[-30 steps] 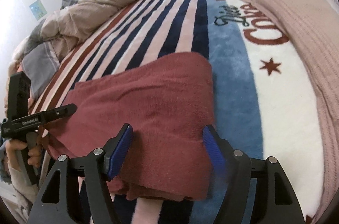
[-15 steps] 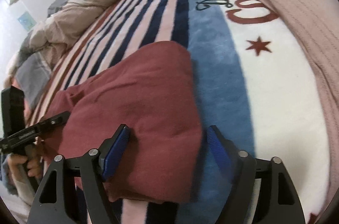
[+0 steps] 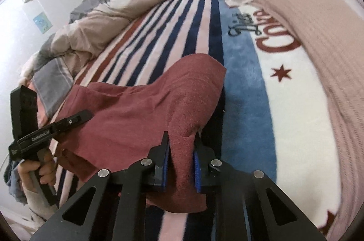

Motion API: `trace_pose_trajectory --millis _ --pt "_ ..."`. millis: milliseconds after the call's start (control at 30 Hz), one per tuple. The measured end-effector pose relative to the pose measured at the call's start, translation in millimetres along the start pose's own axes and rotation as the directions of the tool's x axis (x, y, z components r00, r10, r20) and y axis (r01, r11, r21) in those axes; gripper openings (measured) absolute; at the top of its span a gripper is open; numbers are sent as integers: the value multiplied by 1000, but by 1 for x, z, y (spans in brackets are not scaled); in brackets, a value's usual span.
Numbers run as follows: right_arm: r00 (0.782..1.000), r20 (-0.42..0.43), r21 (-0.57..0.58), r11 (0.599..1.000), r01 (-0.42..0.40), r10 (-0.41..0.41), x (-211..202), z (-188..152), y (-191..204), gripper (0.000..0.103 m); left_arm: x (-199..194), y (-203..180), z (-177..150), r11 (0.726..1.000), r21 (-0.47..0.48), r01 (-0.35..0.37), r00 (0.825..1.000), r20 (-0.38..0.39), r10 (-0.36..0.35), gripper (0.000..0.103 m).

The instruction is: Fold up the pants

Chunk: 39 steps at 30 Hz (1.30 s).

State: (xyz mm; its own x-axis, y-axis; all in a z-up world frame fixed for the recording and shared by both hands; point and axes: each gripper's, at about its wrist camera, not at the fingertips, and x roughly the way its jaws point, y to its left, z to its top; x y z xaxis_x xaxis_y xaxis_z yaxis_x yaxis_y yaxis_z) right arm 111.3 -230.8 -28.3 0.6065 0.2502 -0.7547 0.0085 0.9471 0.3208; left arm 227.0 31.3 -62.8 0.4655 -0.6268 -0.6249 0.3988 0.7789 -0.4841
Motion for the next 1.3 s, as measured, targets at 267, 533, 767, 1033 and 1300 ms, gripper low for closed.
trace_pose_trajectory --millis 267,533,767,1033,1300 --pt "999 14 4 1000 29 -29 -51 -25 12 11 -18 -16 -14 995 21 94 996 7 -94 22" --pt "994 -99 107 992 62 -51 -21 -68 -28 15 41 -2 -33 999 -32 -4 984 -177 -2 36" --pt "993 -112 142 989 52 -36 -7 -71 -43 44 50 -2 -37 999 -7 -31 979 -200 29 46" --pt "995 -97 130 991 22 -9 1 -75 -35 24 47 -11 -41 1000 11 1 981 -193 1 22" --pt "1000 -7 64 998 24 -23 -45 -63 -4 13 -15 -50 -28 995 93 20 1000 -14 -19 20"
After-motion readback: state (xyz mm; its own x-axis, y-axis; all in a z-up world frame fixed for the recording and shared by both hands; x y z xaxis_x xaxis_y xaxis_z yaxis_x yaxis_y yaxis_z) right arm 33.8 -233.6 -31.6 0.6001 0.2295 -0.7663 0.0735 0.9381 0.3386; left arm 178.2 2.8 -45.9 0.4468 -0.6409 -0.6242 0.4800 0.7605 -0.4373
